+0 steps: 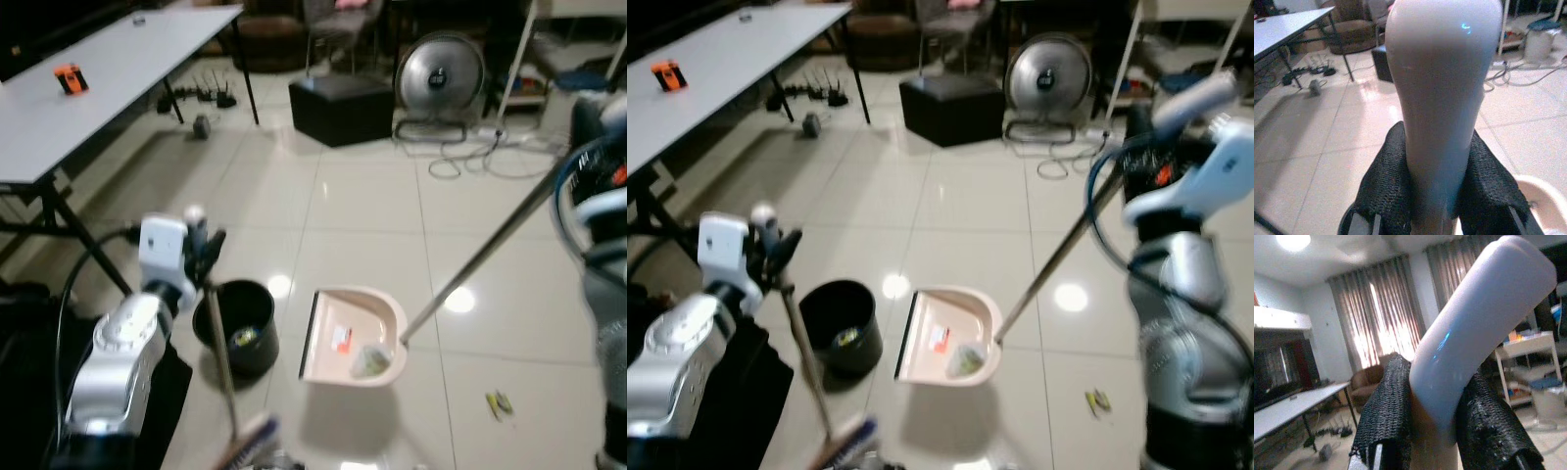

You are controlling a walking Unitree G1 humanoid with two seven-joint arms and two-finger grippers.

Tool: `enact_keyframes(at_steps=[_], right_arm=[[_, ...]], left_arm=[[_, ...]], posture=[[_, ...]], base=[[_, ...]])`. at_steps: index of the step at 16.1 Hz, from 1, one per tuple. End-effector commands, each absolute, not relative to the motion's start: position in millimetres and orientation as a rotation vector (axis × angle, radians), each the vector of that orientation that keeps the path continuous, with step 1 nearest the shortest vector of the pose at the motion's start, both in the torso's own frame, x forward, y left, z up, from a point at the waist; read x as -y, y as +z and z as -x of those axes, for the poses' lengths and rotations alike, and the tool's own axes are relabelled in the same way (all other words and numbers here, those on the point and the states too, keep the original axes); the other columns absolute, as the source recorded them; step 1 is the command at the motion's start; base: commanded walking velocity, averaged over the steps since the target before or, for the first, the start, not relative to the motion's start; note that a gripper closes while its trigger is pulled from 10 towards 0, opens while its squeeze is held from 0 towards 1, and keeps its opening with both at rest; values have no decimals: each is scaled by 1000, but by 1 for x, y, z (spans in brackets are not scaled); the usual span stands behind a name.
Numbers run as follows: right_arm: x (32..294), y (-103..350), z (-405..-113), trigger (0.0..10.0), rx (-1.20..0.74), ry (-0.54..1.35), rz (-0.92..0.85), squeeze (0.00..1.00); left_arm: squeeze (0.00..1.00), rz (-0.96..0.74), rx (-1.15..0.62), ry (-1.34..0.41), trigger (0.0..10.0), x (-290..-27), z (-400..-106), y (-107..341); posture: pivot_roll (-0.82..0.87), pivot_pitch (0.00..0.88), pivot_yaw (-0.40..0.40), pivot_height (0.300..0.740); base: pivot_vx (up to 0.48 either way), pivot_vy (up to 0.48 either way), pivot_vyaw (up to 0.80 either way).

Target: Sweep floor

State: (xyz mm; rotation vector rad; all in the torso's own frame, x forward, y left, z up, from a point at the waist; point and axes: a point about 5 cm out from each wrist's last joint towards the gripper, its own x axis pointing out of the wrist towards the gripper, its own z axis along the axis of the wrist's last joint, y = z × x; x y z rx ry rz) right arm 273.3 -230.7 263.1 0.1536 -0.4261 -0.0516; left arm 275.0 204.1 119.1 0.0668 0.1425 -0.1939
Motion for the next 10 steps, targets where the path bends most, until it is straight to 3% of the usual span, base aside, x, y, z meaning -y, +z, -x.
enact_keyframes(at_steps=[1, 4, 10], right_arm=[[232, 282, -271, 10000, 458, -25, -181, 0], [229, 287, -277, 10000, 400, 4, -251, 0], [222, 293, -280, 10000, 397, 17, -240, 0]], left_arm=[[0, -114, -114, -185, 10000, -205, -273, 129], [0, -113, -140, -203, 10000, -201, -270, 122], [0, -160, -28, -203, 10000, -186, -282, 138]], posture=[[-78, 0, 108, 740], [-93, 0, 105, 740], [-116, 0, 103, 740]], base=[[0, 0, 0], [0, 0, 0], [0, 0, 0]])
